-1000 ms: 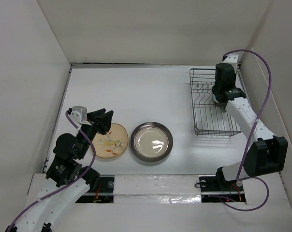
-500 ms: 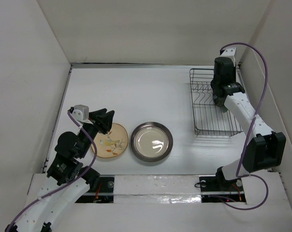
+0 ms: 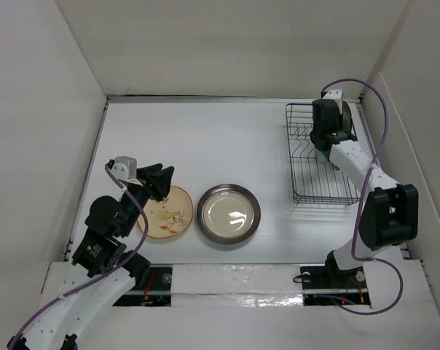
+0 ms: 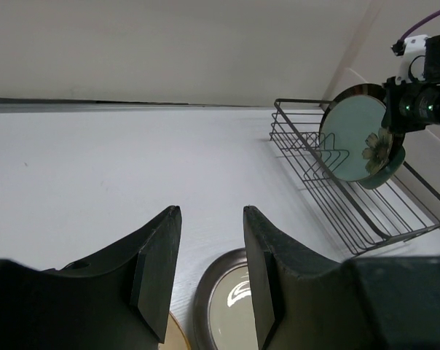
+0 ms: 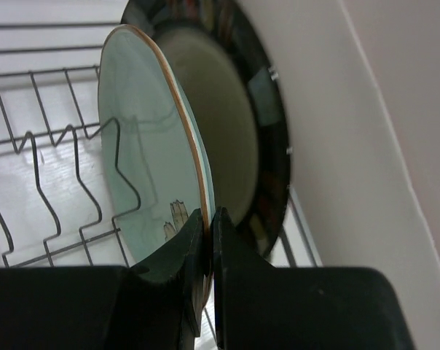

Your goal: Load the plates into the dish rack

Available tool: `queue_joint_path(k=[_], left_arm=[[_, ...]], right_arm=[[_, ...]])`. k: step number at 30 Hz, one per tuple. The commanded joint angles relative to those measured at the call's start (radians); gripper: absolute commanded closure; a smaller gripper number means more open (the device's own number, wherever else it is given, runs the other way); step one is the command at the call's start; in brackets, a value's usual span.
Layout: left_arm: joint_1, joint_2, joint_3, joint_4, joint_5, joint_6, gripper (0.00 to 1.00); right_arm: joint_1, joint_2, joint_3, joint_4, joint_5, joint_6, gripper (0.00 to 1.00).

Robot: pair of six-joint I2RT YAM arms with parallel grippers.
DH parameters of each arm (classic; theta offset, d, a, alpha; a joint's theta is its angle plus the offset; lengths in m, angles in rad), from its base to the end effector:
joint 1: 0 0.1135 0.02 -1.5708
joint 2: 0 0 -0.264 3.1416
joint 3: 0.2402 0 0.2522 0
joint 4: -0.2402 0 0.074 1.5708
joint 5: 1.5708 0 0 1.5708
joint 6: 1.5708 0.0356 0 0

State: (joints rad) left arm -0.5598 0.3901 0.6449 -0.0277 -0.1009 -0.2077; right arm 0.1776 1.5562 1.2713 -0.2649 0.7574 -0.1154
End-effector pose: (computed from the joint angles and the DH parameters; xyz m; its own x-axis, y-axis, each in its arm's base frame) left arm 0.0903 -0.0524 0.3583 0.0949 -0.3016 -0.9487 0.4749 0.8513 -0.2231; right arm 0.3520 0.0383 0.3140 -0.5625 -0.1860 -0.8056 0.3860 0.8026 -0.4548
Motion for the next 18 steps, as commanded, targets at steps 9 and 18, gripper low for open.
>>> queue_joint_path(k=[9,18], left_arm=[[0.005,0.03,-0.002,0.038,0.007,-0.006,0.64],[0.005,0.046,0.002,0.031,0.0,-0.002,0.64]], right_arm=[[0.022,0.027,-0.033,0.168,0.036,0.112,0.61],[0.103,-0.171,-0.001,0.159,-0.036,0.201,0.19]])
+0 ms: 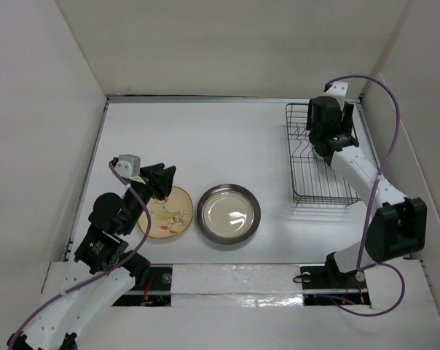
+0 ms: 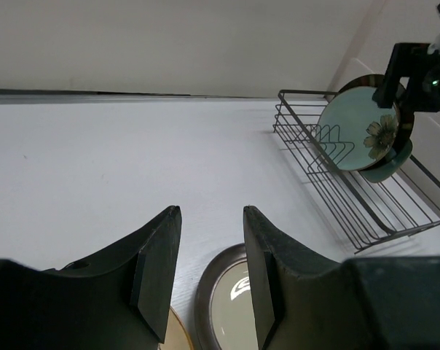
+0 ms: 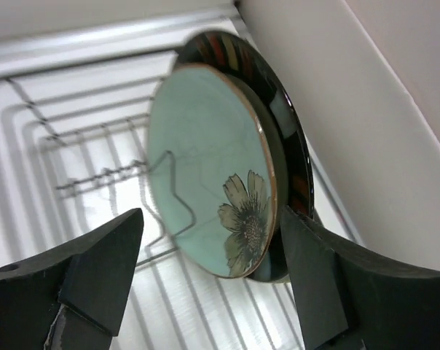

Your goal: Load the plates into the dish rack

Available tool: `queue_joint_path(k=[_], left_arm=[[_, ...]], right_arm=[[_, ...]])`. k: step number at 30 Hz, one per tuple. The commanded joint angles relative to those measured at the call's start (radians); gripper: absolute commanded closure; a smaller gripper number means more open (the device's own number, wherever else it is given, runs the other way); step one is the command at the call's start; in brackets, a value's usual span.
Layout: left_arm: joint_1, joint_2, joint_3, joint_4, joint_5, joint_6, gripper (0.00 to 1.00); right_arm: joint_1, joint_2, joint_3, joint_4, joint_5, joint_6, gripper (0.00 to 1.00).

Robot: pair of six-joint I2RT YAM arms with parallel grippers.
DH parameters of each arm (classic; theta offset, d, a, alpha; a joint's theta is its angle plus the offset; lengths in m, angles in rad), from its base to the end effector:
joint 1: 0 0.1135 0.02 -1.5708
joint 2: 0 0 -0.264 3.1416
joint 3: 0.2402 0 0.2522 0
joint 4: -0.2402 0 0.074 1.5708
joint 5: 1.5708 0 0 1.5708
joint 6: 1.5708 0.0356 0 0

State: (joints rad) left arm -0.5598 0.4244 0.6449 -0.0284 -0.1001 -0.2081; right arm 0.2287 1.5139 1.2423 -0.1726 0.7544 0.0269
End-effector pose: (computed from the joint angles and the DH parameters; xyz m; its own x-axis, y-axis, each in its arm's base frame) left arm 0.0974 -0.0569 0.3552 0.0663 -0.2841 -0.9565 0.4691 0.8549 -0.2215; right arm 0.3438 0.0550 0.3262 -0.4066 -0.0745 -0.9105 0.4482 0.8522 -0.2699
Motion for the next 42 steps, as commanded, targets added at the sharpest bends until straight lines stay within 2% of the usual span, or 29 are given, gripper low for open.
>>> queue_joint_path(k=[1,2,3,4,5,6,7,9,10,14,17,18,20,21,24,25,28,35,42], left_arm=[[0.005,0.01,0.002,0.033,-0.006,-0.002,0.64],[0.005,0.01,-0.001,0.033,-0.015,-0.002,0.65],[0.005,0.01,-0.001,0.033,-0.019,-0.002,0.66],[0.005,0.013,-0.001,0.03,-0.024,-0.001,0.7],[0.005,0.014,0.001,0.03,-0.026,-0.001,0.72],[0.005,0.016,0.002,0.03,-0.027,-0.001,0.75],[0.005,0.016,0.005,0.03,-0.03,0.003,0.84],[0.005,0.014,0.004,0.031,-0.049,0.003,0.94],[0.005,0.013,0.004,0.03,-0.059,0.003,1.0],[0.005,-0.009,0.001,0.033,-0.108,0.001,1.0],[0.005,-0.024,-0.01,0.045,-0.145,0.004,1.0],[0.005,-0.023,-0.01,0.044,-0.151,0.004,1.0],[0.005,-0.016,-0.008,0.047,-0.161,0.003,1.0],[0.005,-0.013,-0.01,0.051,-0.165,0.006,1.0],[0.005,0.008,-0.01,0.044,-0.185,0.009,0.83],[0.005,0.02,-0.011,0.042,-0.179,0.009,0.75],[0.005,0.046,-0.004,0.044,-0.155,0.016,0.68],[0.005,0.089,0.001,0.045,-0.185,0.03,0.67],[0.005,0.103,0.002,0.041,-0.196,0.035,0.67]], right_arm=[[0.073,-0.153,0.01,0.067,-0.074,0.07,0.2],[0.096,-0.179,-0.009,0.077,-0.111,0.093,0.25],[0.119,-0.223,-0.03,0.114,-0.169,0.103,0.46],[0.165,-0.237,-0.073,0.131,-0.328,0.119,0.63],[0.193,-0.244,-0.09,0.148,-0.407,0.155,0.99],[0.222,-0.242,-0.102,0.162,-0.485,0.171,1.0],[0.291,-0.215,-0.112,0.194,-0.615,0.185,1.0],[0.363,-0.16,-0.122,0.237,-0.699,0.231,1.0],[0.392,-0.076,-0.115,0.249,-0.78,0.243,1.0],[0.5,0.166,0.003,0.28,-1.013,0.226,0.95],[0.544,0.308,0.126,0.282,-1.115,0.203,0.85],[0.566,0.348,0.203,0.259,-1.147,0.174,0.76],[0.575,0.431,0.291,0.21,-1.175,0.156,0.68],[0.59,0.503,0.325,0.188,-1.185,0.137,0.55],[0.6,0.609,0.397,0.179,-1.216,0.134,0.41],[0.6,0.629,0.416,0.18,-1.236,0.136,0.41],[0.6,0.684,0.434,0.176,-1.276,0.136,0.4],[0.621,0.755,0.445,0.136,-1.297,0.137,0.4],[0.63,0.844,0.48,0.14,-1.435,0.192,0.43]])
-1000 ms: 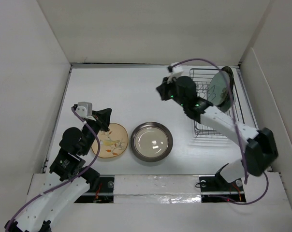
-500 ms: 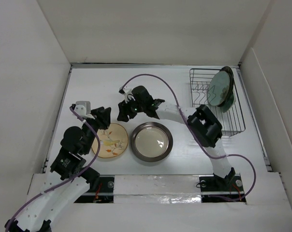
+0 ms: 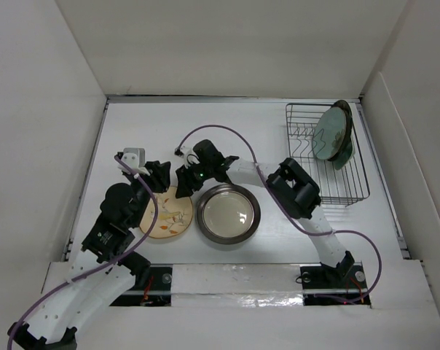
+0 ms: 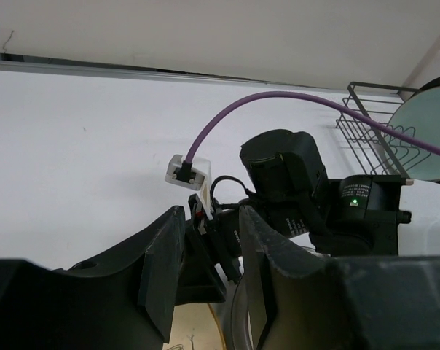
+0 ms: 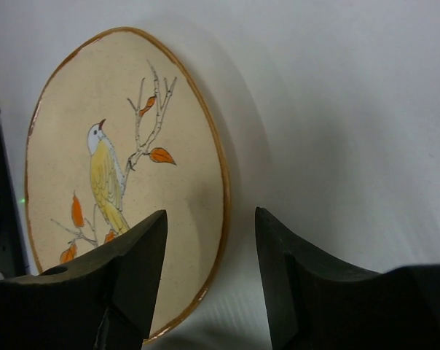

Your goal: Load the plates into the dish rack

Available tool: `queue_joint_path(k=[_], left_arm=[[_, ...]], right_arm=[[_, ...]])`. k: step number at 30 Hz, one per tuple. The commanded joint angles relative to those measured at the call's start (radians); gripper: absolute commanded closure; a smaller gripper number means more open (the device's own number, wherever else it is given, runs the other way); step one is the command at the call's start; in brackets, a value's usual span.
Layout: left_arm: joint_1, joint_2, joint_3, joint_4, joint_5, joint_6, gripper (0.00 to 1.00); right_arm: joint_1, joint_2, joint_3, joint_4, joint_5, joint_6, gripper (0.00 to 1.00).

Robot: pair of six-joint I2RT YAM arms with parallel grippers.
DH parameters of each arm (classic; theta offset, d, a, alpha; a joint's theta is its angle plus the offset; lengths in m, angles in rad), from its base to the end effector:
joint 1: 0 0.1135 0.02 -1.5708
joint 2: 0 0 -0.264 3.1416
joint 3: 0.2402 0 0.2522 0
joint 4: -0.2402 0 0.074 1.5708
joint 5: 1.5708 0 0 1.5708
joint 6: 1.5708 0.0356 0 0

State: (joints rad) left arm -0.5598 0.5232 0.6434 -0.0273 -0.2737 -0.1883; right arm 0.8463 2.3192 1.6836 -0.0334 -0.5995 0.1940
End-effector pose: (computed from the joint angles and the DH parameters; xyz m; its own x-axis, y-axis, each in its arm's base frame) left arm 0.1196 -0.0636 0.3444 0.0242 -0.2278 -0.9734 0.2929 0.9326 -0.2110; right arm 0.3253 0.3978 0.1457 -0.5791 -0.4141 -0.7023 -0.8152 0.3012 0.4946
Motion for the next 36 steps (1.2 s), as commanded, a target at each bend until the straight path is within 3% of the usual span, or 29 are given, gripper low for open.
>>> queue_joint_path(k=[1,5,11,12,14,20,28,34,36], left_arm=[[0.005,0.009,0.006,0.037,-0.018,0.013,0.67],[0.005,0.009,0.012,0.035,-0.019,0.016,0.67],[0.005,-0.028,0.002,0.043,-0.024,0.016,0.67],[0.005,-0.031,0.001,0.044,-0.025,0.016,0.67],[0.005,-0.028,0.004,0.04,-0.004,0.015,0.67],[0.005,-0.043,0.007,0.037,-0.001,0.015,0.66],[0.005,-0.086,0.006,0.035,0.014,0.012,0.66],[0.005,-0.103,0.013,0.029,0.057,0.001,0.66],[0.005,-0.112,0.012,0.033,0.071,0.0,0.65]], right_arm=[[0.013,0.048,0.047,0.01,-0.11,0.031,0.44],[0.022,0.08,0.079,0.007,-0.125,0.05,0.54],[0.022,0.089,0.123,-0.005,-0.085,0.084,0.84],[0.022,0.086,0.117,0.012,-0.086,0.109,0.93],[0.022,0.074,0.122,0.067,-0.101,0.127,0.99],[-0.003,-0.023,0.103,0.323,-0.059,0.298,1.0],[-0.173,-0.287,-0.047,0.555,0.115,0.453,1.0],[-0.392,-0.599,-0.364,0.551,0.364,0.38,1.0],[-0.441,-0.751,-0.442,0.497,0.589,0.279,1.0]])
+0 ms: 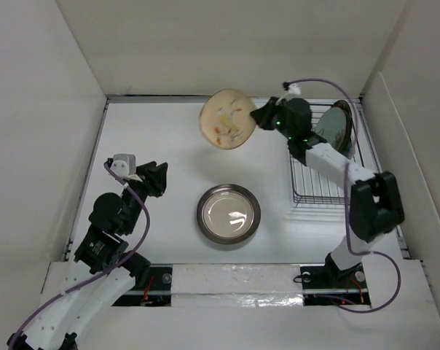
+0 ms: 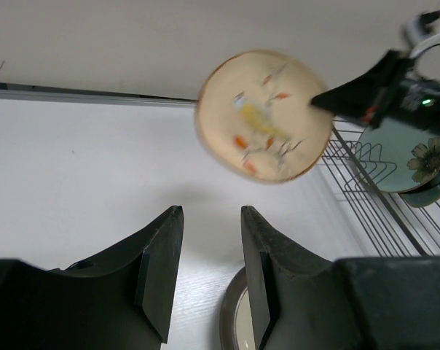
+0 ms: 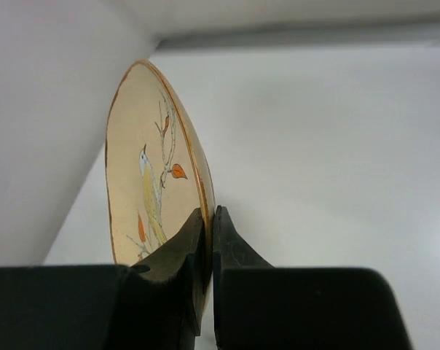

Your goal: Load the plates into the dish rack

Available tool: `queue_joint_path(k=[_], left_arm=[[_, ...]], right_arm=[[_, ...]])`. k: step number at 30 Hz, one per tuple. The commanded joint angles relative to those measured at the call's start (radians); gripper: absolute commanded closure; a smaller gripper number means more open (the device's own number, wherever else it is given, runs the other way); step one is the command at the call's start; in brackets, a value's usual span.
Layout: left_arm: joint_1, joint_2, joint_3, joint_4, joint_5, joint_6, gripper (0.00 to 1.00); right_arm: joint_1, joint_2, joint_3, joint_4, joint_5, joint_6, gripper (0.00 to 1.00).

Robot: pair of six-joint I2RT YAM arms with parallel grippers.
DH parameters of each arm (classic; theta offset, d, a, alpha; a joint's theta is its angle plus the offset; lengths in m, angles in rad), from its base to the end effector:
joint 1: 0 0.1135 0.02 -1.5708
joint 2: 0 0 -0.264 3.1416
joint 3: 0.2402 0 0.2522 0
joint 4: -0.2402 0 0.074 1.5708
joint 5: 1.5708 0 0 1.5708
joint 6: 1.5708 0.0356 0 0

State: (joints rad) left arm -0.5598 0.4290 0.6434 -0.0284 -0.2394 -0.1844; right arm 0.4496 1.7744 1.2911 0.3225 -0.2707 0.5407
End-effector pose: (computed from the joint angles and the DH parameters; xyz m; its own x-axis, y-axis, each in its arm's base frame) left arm 0.1004 -0.0530 0.3541 0.0957 -0.2702 -0.9581 0.3418 0.9129 -0.2233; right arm 0.3787 0.1933 0.2940 -0.4615 0.3280 -0.8243 -0.4886 0.6815 0.5448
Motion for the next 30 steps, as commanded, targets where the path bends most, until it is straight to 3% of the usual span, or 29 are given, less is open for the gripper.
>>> queue_joint_path(k=[1,5,8,11,18,30], left_arm=[[0.005,-0.027,0.01,0.033,0.034,-0.007,0.65],[0.005,-0.05,0.007,0.036,0.063,-0.012,0.65],[0.005,-0.058,0.002,0.036,0.046,-0.009,0.65],[0.005,-0.052,0.002,0.045,0.063,-0.012,0.65],[0.005,-0.021,0.002,0.047,0.06,-0.012,0.65],[0.005,-0.007,-0.001,0.05,0.049,-0.012,0.65]], right_arm=[[-0.045,-0.246,-0.062,0.077,0.354,-0.108,1.0],[-0.057,-0.386,-0.062,-0.062,0.846,-0.336,1.0],[-0.09,-0.437,-0.043,-0.083,1.051,-0.514,1.0],[-0.15,-0.448,0.019,-0.14,1.07,-0.661,1.0],[-0.218,-0.414,0.039,-0.214,1.108,-0.804,1.0],[-0.269,-0.313,0.051,-0.188,1.015,-0.884,1.0]])
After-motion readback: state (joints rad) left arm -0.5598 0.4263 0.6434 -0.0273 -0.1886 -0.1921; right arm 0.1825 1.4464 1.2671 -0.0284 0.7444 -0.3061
